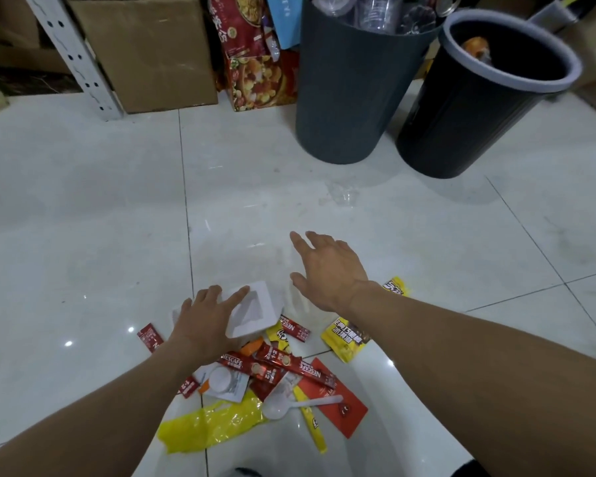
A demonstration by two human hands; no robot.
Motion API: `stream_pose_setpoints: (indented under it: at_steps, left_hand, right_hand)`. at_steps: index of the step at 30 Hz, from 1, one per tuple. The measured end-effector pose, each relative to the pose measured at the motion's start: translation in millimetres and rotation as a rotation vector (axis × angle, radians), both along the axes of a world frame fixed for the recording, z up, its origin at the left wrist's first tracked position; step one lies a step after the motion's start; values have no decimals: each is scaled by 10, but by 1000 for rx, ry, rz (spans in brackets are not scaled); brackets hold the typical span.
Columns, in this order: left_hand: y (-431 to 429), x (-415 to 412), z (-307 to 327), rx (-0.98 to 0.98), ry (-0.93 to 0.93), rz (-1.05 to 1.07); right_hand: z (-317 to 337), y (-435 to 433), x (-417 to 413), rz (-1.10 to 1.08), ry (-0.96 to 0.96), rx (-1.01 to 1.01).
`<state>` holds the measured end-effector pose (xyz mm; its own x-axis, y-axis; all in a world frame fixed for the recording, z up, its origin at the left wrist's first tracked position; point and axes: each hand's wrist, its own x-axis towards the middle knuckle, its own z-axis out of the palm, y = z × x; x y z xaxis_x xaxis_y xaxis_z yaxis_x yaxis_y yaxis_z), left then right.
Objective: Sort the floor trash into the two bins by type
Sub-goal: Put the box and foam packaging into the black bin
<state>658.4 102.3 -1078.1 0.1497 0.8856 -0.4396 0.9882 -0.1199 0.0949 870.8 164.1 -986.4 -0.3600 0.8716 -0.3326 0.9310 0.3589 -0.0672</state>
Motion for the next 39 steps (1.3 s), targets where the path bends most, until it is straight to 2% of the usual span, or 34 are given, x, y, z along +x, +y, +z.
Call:
stream_pose_setpoints:
  at_steps: [12, 27, 32, 39]
  left_hand:
    - [337, 177, 478, 228, -114, -76]
    - [488, 402, 787, 297, -229, -199]
    - [460, 347, 777, 301, -218, -158]
    - [354, 95, 694, 302, -173, -112]
  right_hand:
    - [69, -30, 80, 118, 88, -110]
    - [151, -36, 122, 136, 81, 3]
    - [142, -38, 102, 65, 52, 21]
    - [177, -27, 222, -172, 10, 34]
